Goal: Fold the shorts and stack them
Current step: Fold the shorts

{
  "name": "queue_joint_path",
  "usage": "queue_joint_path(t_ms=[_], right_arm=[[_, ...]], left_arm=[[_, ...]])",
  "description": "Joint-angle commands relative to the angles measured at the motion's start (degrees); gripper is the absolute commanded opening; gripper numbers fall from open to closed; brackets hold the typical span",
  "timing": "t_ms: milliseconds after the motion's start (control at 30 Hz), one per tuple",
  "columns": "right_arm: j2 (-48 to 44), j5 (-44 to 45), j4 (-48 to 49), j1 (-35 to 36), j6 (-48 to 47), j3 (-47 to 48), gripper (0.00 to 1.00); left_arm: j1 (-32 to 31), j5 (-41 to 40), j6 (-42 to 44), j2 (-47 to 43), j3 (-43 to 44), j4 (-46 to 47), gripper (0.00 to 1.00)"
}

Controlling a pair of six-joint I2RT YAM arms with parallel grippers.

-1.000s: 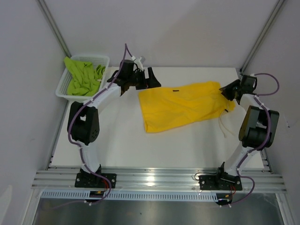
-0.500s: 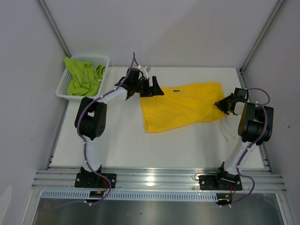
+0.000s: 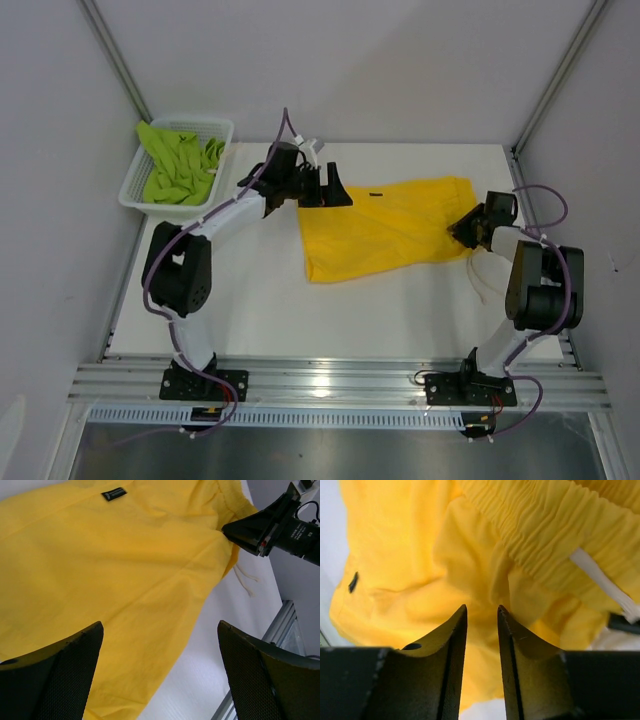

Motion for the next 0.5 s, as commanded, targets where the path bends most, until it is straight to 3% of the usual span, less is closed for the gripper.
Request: queue_joint_path(t_ms=[0, 67, 100, 200, 267, 400, 467], right_arm=[[-8.05, 1.26, -4.98, -1.48, -5.7, 1.42, 0.34], [-10.7, 1.09, -9.64, -3.06, -6.6, 2.22, 0.4], [-13.67, 0.82, -10.7, -3.76, -6.69, 1.53, 0.55], [-18.51, 0.03, -11.93, -6.58, -6.16, -1.1, 0.77], [-19.5, 0.38, -13.08, -7.89, -6.42, -1.99, 0.79], [-19.07, 2.93, -16.34, -9.39, -5.9, -3.22, 0.97], [-19.06, 2.85, -15.03, -9.75, -4.32, -5.41, 1.0]], left_arm=[[-2.67, -2.31, 3.06, -7.12, -0.12, -2.83, 0.97], [-4.16, -3.8, 3.67, -8.96, -0.38, -3.71, 0.97], [-5.3, -4.33, 4.02, -9.41, -0.47, -3.97, 0.97], [-7.14, -5.3, 3.94, -9.77, 0.05, -5.2, 0.97], [-7.85, -5.57, 3.59, -10.46, -0.21, -4.95, 0.97], [-10.22, -6.7, 3.23, -13.1, -2.49, -4.77, 0.97], [-11.02, -7.67, 3.32, -14.68, -4.33, -5.21, 0.97]])
